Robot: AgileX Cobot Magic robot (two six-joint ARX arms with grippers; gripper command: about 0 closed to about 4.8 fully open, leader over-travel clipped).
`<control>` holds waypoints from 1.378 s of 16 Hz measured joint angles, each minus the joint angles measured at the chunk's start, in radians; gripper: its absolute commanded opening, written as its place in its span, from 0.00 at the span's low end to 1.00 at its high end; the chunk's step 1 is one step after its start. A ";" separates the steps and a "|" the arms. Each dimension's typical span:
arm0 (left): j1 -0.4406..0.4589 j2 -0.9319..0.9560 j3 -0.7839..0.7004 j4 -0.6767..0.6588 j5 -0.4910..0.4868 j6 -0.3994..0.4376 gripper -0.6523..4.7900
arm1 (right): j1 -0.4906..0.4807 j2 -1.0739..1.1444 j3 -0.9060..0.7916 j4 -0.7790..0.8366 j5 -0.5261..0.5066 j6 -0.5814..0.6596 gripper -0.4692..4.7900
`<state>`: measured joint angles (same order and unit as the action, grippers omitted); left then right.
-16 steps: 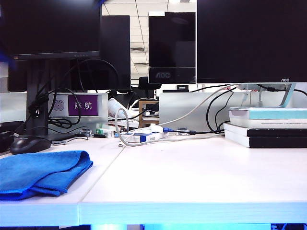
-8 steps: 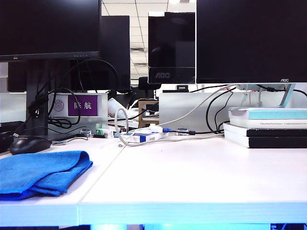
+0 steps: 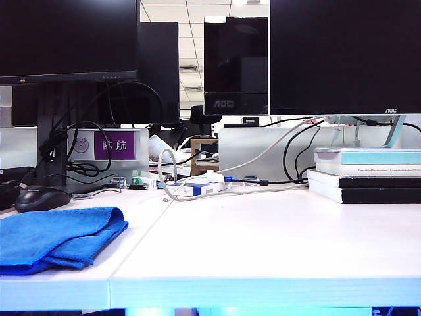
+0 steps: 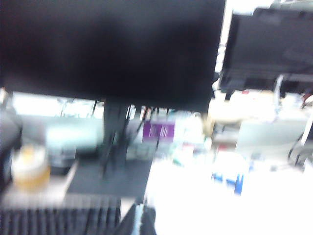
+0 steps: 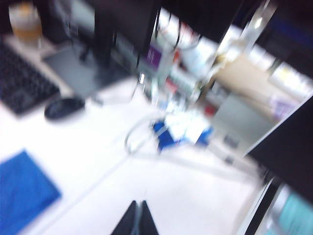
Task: Wipe the table from right to left using the rag.
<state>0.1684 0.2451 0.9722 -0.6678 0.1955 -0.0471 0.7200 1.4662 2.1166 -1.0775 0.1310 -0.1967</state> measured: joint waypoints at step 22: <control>-0.001 -0.190 -0.935 0.494 -0.053 -0.125 0.11 | 0.002 -0.829 -1.706 0.942 0.183 0.226 0.08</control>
<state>0.1677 0.0551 0.0368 -0.1734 0.1421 -0.1722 0.7219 0.6376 0.4107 -0.1356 0.3145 0.0296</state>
